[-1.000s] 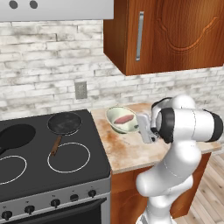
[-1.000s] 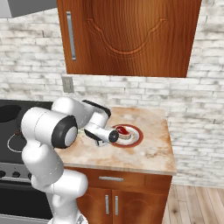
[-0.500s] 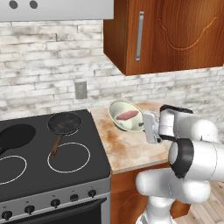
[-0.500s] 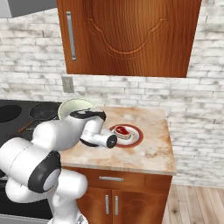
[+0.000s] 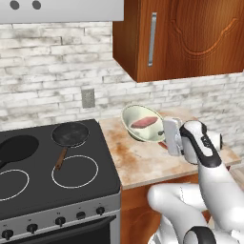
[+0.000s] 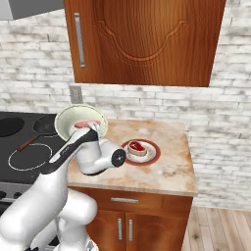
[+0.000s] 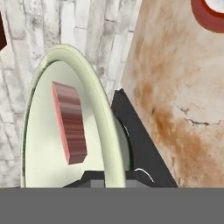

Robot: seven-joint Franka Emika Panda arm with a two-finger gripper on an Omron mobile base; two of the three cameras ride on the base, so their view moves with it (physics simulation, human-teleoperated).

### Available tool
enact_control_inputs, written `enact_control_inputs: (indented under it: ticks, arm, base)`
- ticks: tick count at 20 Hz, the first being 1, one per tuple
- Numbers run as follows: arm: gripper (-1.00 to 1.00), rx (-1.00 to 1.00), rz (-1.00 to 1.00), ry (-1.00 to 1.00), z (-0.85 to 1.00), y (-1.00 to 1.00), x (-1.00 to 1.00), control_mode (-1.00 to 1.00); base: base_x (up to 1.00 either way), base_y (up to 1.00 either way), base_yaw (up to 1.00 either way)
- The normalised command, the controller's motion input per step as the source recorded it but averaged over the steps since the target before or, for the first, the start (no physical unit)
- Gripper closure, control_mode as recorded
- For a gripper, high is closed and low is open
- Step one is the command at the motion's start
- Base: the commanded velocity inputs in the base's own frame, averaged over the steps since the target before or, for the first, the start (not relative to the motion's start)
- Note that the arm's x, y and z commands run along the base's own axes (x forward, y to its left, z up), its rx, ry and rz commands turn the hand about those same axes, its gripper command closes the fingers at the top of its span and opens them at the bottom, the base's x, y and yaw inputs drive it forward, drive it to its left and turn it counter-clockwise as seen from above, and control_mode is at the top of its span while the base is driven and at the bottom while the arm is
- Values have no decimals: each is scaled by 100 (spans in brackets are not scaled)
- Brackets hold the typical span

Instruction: Place one of the steaks on the plate and the other in the bowl. Then place the bowl in the fridge.

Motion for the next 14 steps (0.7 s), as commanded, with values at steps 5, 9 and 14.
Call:
enact_control_inputs:
  ticks: [5,9,14]
  arm:
    - [100,-2,-1,4,34,0,-63,-100]
    - [100,-7,0,6,10,0,-45,-100]
    - [100,-2,11,6,4,0,-4,-100]
  base:
    - [0,0,0]
    - [0,0,0]
    - [0,0,0]
